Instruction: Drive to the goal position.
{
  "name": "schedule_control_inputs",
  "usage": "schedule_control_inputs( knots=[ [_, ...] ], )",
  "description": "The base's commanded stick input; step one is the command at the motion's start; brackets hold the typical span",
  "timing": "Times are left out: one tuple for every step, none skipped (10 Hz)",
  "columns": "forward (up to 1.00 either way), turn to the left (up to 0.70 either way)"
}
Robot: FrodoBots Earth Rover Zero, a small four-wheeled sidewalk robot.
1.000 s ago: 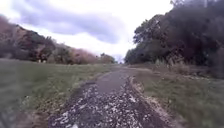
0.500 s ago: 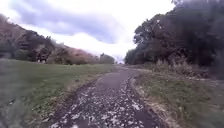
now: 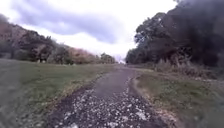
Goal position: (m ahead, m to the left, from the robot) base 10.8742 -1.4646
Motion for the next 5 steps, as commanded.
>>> schedule_control_inputs(
  knots=[
    [0.6, -0.15],
    [0.6, -0.15],
    [0.6, -0.15],
    [0.6, -0.15],
    [0.6, -0.15]
  ],
)
